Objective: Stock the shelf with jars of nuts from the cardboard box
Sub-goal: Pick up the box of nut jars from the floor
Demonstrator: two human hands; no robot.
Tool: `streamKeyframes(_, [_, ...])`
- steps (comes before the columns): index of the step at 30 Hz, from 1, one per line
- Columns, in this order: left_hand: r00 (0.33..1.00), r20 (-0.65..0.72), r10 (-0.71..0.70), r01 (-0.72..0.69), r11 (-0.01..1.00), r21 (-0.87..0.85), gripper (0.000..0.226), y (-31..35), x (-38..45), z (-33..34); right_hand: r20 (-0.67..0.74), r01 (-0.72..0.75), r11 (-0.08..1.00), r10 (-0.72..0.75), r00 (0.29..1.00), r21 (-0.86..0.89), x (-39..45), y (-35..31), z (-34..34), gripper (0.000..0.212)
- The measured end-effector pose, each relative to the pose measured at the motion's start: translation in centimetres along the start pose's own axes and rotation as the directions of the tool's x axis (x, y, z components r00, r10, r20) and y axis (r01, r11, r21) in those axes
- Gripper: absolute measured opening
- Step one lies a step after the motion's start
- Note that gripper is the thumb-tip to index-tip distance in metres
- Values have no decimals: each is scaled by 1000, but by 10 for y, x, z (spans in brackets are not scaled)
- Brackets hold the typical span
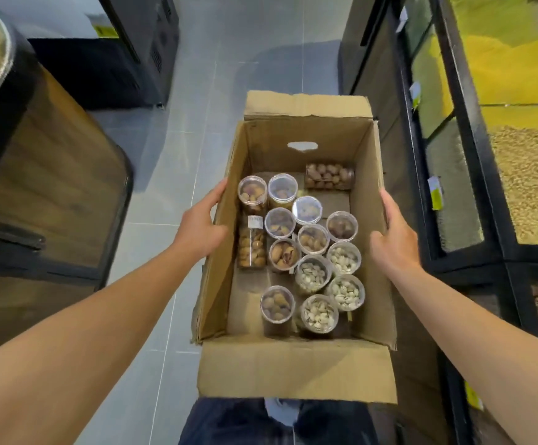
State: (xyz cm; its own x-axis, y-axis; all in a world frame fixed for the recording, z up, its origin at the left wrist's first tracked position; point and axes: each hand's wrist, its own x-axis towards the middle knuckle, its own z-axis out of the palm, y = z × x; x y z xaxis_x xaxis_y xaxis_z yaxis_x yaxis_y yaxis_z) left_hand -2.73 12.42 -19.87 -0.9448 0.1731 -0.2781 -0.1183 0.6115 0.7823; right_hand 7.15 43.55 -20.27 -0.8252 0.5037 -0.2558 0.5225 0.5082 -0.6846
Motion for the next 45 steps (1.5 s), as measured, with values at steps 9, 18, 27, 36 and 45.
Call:
streamKeyframes(9, [995, -30, -100, 102, 991, 85, 86, 20, 182, 65, 37, 13, 1000, -14, 999, 16, 197, 4, 32, 83])
streamKeyframes(18, [975, -39, -218, 221, 972, 76, 86, -55, 338, 148, 94, -38, 998, 43, 995, -57, 362, 55, 125, 80])
streamKeyframes(27, [980, -3, -201, 201, 978, 63, 86, -180, 470, 249, 52, -79, 993, 84, 995, -91, 471, 162, 263, 80])
streamKeyframes(36, [983, 63, -170, 165, 984, 71, 90, -284, 559, 330, 2, -120, 986, 121, 993, -114, 539, 249, 356, 80])
streamKeyframes(45, [992, 7, -127, 126, 991, 48, 84, -318, 594, 400, -27, -137, 986, 135, 990, -99, 588, 305, 387, 84])
